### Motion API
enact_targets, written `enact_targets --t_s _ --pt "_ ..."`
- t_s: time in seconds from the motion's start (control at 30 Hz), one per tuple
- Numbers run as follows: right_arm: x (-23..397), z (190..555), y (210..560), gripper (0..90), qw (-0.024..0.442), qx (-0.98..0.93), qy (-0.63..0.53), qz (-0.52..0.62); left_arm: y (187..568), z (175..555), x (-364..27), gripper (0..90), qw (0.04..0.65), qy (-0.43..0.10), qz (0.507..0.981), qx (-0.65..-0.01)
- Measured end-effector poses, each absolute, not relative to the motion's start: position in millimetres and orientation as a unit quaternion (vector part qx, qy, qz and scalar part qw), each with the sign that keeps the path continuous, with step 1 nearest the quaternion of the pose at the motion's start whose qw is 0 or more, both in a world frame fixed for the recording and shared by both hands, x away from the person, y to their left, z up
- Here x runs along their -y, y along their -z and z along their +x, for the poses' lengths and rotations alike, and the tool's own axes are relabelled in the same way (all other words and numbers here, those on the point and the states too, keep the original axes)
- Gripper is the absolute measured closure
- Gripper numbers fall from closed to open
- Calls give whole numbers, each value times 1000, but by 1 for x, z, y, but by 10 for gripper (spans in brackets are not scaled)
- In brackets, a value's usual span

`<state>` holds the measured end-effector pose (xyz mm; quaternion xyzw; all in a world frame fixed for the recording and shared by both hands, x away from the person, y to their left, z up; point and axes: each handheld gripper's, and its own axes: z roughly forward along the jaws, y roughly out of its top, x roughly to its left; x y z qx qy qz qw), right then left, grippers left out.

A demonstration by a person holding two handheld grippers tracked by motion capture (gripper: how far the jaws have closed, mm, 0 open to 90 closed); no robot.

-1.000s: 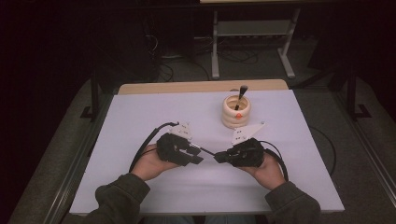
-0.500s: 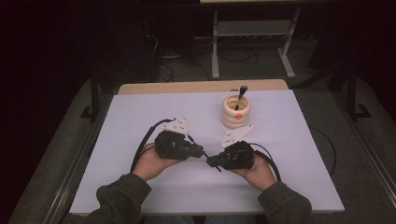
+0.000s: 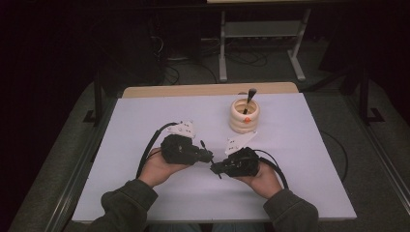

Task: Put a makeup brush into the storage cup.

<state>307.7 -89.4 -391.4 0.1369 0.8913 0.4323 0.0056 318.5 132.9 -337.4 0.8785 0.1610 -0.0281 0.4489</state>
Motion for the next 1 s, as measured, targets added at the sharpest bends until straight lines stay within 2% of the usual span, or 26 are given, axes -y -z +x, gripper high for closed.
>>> enact_targets --t_s 0.23,0.47,0.53,0.57,0.9,1.0 --pt "87 306 391 843 3 -887 -440 140 337 320 -135 846 458 49 872 -164" --pt "85 304 391 830 0 -887 -441 136 334 318 -133 856 447 41 881 -152" --pt "85 305 390 713 13 -888 -440 134 334 317 -131 856 435 33 886 -155" --pt "85 304 388 709 17 -887 -441 136 333 317 -131 857 430 29 889 -154" --pt "83 299 373 766 47 -884 -448 124 331 317 -127 857 415 23 897 -151" --pt "83 298 371 811 41 -880 -455 131 331 317 -126 857 414 27 898 -149"
